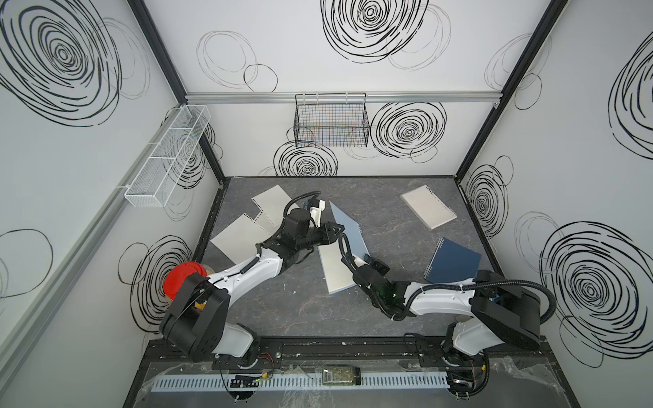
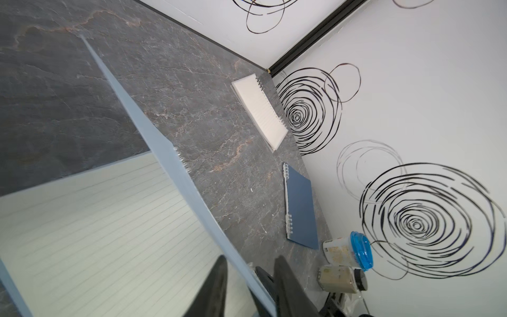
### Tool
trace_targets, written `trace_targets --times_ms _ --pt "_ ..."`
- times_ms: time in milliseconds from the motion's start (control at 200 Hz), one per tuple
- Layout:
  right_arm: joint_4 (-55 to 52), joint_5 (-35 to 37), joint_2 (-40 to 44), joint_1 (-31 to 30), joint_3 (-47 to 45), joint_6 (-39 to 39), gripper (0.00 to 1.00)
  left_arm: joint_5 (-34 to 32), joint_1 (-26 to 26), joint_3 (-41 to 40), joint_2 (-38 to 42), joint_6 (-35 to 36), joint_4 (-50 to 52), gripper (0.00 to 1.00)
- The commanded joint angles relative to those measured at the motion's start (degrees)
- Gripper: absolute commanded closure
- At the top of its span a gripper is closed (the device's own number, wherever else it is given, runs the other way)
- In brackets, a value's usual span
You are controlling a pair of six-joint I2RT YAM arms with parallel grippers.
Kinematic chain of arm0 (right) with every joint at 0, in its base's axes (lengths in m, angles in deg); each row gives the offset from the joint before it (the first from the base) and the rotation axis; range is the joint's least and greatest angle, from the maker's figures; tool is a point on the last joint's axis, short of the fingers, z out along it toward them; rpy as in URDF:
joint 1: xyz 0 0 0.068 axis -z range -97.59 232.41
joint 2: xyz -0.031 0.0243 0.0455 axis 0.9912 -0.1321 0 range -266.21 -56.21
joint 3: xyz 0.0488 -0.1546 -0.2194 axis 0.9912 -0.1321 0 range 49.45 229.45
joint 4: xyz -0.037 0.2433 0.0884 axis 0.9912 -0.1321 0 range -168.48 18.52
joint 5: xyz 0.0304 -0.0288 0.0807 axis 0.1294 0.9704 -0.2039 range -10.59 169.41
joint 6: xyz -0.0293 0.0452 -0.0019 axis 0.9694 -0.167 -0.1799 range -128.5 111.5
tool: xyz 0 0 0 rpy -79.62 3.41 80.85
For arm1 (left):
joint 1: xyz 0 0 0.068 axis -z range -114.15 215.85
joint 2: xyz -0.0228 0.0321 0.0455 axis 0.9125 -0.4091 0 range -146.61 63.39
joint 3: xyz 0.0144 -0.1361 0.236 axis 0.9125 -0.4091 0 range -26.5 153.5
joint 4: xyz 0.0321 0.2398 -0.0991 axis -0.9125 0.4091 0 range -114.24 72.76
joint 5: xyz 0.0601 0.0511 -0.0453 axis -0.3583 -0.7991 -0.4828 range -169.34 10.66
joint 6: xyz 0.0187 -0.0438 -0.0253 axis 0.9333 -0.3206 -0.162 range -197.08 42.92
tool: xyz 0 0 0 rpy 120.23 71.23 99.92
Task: Tear off pages from different notebooks
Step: Close the notebook at the center of the board.
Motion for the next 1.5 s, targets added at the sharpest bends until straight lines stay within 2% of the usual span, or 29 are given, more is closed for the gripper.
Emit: trace_targets --times_ms 0,130,330,395,450,470,595,726,781,851,1041,1206,1366,1496 --pt "-1.0 -1.4 3.4 -0.5 -0.2 -2.8 0.73 -0.2 0.3 1.7 -1.1 -0.6 -3.1 0.73" --pt "-3.7 -6.3 8.6 -0.5 -1.0 -5.4 0.61 -1.4 0.5 1.9 -1.8 -0.9 -3.2 0.73" --pt "-6.5 -14.4 21.6 -0.5 -4.4 -10.1 0.51 -5.2 0.9 2.6 -2.2 1.9 1.3 0.72" --pt "-7.2 -17.5 26.3 -0.4 -5.8 -12.0 0.45 -8.2 0.8 2.8 -1.9 3.5 4.4 0.63" --pt "-7.5 -20.5 30.1 -0.3 -7.1 -13.0 0.4 -10.8 0.4 3.1 -1.5 5.2 6.9 0.45" --pt "-7.8 -21.7 31.6 -0.3 -7.6 -13.0 0.39 -11.7 0.1 3.2 -1.4 5.8 8.0 0.41" --pt "-10.3 -25.8 37.7 -0.3 -9.8 -17.0 0.33 -14.6 -3.1 2.7 -0.1 8.1 11.0 0.34" --pt "-10.2 -25.1 40.1 -0.1 -12.6 -20.3 0.31 -14.0 -6.8 1.7 0.8 9.1 12.4 0.32" --pt "-11.7 -21.8 39.9 0.6 -12.7 -23.7 0.3 -14.5 -7.8 1.3 1.3 9.6 13.1 0.31" --pt "-13.1 -21.7 39.6 2.7 -12.9 -27.9 0.3 -14.6 -8.6 0.7 1.5 10.1 13.4 0.3" --pt "-11.8 -31.3 35.7 9.2 -14.0 -36.3 0.31 -13.6 -7.7 2.0 -2.7 11.9 14.7 0.3" --pt "-14.4 -34.0 27.7 11.4 -12.0 -41.9 0.33 -14.6 -4.8 4.2 -7.4 14.6 17.2 0.31" --pt "-20.1 -37.4 18.0 11.9 -6.1 -46.8 0.37 -17.3 -0.5 4.3 -11.3 15.7 18.6 0.32" --pt "-17.5 -37.9 10.9 11.9 -4.5 -49.6 0.41 -18.0 1.9 2.3 -13.0 15.2 17.8 0.33"
